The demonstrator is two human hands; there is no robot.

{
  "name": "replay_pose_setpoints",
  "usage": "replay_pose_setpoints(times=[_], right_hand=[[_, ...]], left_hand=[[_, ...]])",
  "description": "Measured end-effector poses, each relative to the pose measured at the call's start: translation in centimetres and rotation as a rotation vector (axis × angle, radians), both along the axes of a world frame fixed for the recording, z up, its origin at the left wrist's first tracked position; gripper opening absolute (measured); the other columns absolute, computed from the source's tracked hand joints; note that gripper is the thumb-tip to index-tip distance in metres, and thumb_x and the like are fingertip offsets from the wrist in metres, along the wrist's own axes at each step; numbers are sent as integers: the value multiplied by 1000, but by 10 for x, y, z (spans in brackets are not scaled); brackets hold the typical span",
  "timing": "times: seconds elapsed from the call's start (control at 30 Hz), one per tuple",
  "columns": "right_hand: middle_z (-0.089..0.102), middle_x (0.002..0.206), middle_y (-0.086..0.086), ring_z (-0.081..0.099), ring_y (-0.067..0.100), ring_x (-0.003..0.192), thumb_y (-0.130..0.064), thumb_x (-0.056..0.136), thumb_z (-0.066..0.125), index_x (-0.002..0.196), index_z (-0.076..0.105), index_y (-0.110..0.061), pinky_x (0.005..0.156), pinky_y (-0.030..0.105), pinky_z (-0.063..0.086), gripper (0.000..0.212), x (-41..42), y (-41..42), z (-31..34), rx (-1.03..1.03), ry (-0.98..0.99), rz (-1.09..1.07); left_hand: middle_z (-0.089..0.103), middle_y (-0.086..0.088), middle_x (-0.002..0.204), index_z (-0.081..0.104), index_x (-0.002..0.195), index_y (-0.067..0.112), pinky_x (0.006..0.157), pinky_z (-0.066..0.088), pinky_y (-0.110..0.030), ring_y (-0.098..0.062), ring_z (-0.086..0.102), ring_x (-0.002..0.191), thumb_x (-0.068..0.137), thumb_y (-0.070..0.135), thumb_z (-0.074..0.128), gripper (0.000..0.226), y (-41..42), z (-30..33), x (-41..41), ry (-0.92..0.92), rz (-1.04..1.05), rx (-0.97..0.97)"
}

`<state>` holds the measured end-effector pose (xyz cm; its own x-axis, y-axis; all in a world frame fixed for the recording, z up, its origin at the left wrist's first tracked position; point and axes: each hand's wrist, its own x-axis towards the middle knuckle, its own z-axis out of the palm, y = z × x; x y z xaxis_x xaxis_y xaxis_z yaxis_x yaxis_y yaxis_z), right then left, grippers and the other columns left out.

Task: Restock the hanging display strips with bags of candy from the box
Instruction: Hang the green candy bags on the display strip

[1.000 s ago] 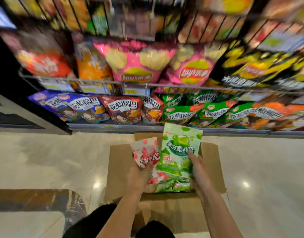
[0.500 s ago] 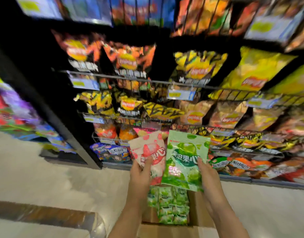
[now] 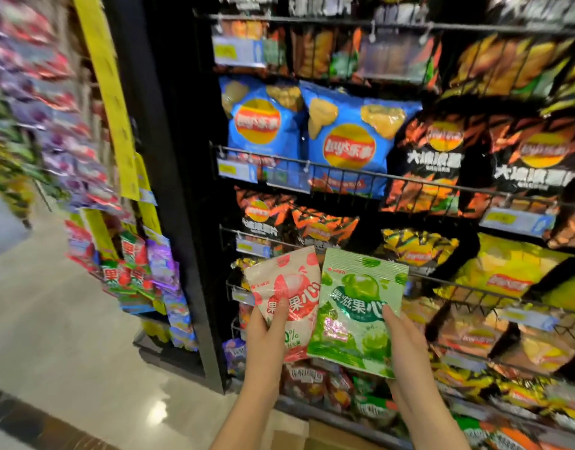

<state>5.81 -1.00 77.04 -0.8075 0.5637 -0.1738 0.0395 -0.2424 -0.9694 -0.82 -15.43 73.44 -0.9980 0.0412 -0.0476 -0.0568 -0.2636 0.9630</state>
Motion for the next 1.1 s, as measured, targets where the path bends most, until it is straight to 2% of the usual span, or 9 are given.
replay_pose_setpoints(times=[0.13, 0.23, 0.37, 0.5, 0.67, 0.73, 0.83, 0.97, 1.1], right_hand=[[45, 129, -14, 38, 14, 130, -32, 97, 45, 137, 43, -18, 104, 31, 27, 43, -36, -37, 16, 48, 72, 74], [57, 105, -19, 54, 0, 98, -28, 98, 44, 110, 56, -24, 86, 19, 39, 18, -64, -75, 30, 50, 152, 134], [63, 121, 0, 59, 14, 110, -26, 96, 47, 123, 58, -12, 96, 33, 46, 32, -104, -132, 41, 63, 185, 151], [68, 106, -2, 65, 11, 93, -23, 97, 46, 114, 61, -16, 69, 22, 55, 23, -141, -190, 57, 15, 234, 177], [64, 119, 3, 60, 22, 111, -31, 95, 51, 121, 59, -18, 95, 44, 47, 30, -184, -251, 64, 31, 267, 116], [61, 124, 3, 57, 23, 115, -33, 95, 51, 126, 55, -16, 101, 47, 43, 36, -197, -270, 67, 23, 264, 110], [63, 118, -1, 59, 18, 107, -28, 97, 48, 120, 56, -15, 97, 41, 46, 28, -216, -288, 73, 43, 277, 110], [49, 84, -20, 45, -8, 71, -20, 98, 44, 100, 46, -23, 65, 17, 38, 3, -235, -302, 82, 29, 324, 109], [67, 100, -2, 62, 7, 86, -19, 98, 44, 103, 61, -19, 69, 24, 47, 17, -272, -312, 83, 110, 345, 78]], left_hand=[[67, 1, 114, 57, 114, 29, 94, 50, -47, -20, 64, 105, 90, 28, 55, 24, -46, 24, -30, 43, 90, 19], [68, -1, 112, 58, 117, 22, 92, 50, -47, -23, 64, 105, 90, 27, 56, 28, -90, 42, -56, 80, 147, 34], [70, -5, 104, 61, 109, 17, 83, 54, -43, -26, 66, 97, 91, 22, 55, 19, -154, 64, -88, 122, 199, 71], [70, -3, 98, 61, 98, 23, 82, 53, -43, -24, 67, 92, 91, 22, 54, 10, -219, 81, -119, 153, 225, 75], [70, -7, 94, 57, 93, 9, 68, 57, -35, -23, 68, 87, 92, 23, 55, 14, -289, 91, -156, 178, 280, 35], [70, -6, 93, 60, 92, 15, 77, 56, -43, -26, 68, 90, 92, 22, 55, 9, -310, 92, -170, 176, 295, 35], [70, -9, 95, 61, 92, 23, 88, 51, -55, -33, 66, 95, 91, 26, 57, 5, -335, 91, -189, 172, 319, 27], [68, -10, 90, 58, 89, 15, 86, 51, -54, -32, 65, 90, 92, 23, 55, 9, -357, 88, -215, 168, 345, 36], [68, -9, 96, 59, 91, 21, 86, 50, -57, -33, 65, 91, 88, 31, 61, 11, -372, 87, -248, 202, 314, 24]])
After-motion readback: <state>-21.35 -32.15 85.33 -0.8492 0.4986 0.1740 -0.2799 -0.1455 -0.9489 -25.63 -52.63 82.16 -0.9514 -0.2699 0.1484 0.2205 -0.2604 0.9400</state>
